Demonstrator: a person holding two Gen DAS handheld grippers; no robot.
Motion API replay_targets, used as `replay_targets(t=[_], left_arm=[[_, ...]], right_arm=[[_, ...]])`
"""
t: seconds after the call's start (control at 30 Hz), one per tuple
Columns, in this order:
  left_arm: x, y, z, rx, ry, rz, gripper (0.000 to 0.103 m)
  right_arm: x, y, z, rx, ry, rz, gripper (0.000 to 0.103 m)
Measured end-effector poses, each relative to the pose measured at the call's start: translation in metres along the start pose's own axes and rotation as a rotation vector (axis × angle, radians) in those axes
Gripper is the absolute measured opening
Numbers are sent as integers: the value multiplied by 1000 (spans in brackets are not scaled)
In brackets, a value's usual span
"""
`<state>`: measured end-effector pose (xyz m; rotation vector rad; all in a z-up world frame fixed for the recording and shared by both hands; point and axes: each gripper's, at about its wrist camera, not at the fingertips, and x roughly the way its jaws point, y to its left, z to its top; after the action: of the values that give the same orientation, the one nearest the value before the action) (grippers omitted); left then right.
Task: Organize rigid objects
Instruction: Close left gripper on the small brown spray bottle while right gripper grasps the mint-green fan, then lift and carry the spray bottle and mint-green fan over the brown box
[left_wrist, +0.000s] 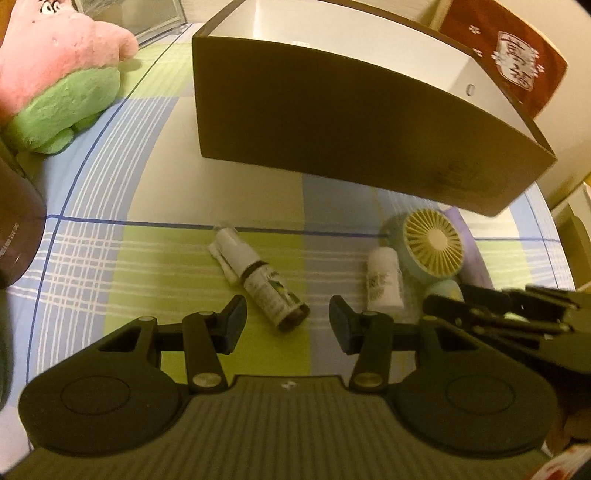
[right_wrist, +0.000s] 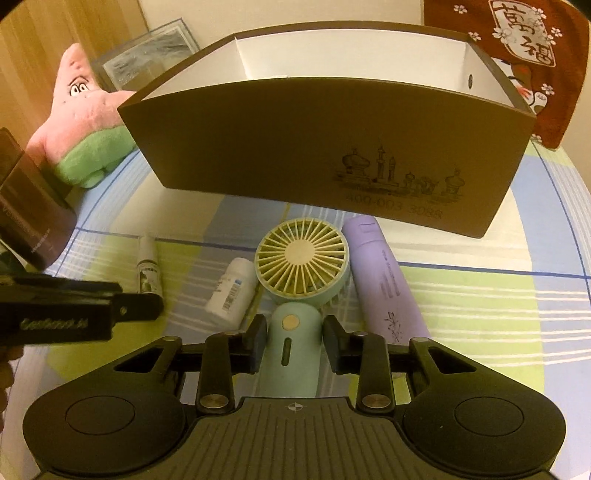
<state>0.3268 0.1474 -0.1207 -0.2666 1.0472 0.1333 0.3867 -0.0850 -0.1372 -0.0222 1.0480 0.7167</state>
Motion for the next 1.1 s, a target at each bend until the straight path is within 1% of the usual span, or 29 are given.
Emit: replay_targets(t=[0.07, 0.17, 0.2, 0.23, 0.27, 0.3, 0.33, 0.4, 0.5, 0.77, 0.87, 0.93, 1.1], left_arm=[[4, 1, 3, -14, 1, 3, 46], [11, 3, 6, -12, 4, 29, 41], [12, 4, 6, -11, 4, 35, 38], [13, 6, 6, -7, 4, 37, 31], [14, 8, 5, -2, 9, 34, 29], [14, 9, 4, 1, 12, 36, 23], [15, 11, 2, 5, 20, 39, 21], [13, 14, -3, 10, 17, 28, 21], [6, 14, -12, 38, 19, 35, 21], [-10, 7, -38, 65, 71, 11, 21], [-9, 3, -38, 86, 69, 12, 23], [-6, 0, -34, 107, 65, 24, 28], [2, -6, -25, 138, 55, 45, 28]], right_arm=[[1, 0, 0, -2, 2, 2, 34], [3, 0, 1, 2, 5, 4, 34], [3, 0, 1, 0, 5, 5, 34], [3, 0, 1, -2, 5, 6, 34], [3, -1, 1, -4, 4, 8, 34], [3, -1, 1, -4, 4, 11, 34], [3, -2, 1, -4, 4, 14, 34], [3, -3, 0, -2, 5, 21, 34], [0, -4, -2, -18, 9, 28, 34], [-12, -7, -14, -35, 53, 65, 34], [-16, -8, -18, -42, 60, 63, 34], [-14, -8, -18, -33, 71, 56, 34], [-7, -3, -14, -35, 65, 19, 34]])
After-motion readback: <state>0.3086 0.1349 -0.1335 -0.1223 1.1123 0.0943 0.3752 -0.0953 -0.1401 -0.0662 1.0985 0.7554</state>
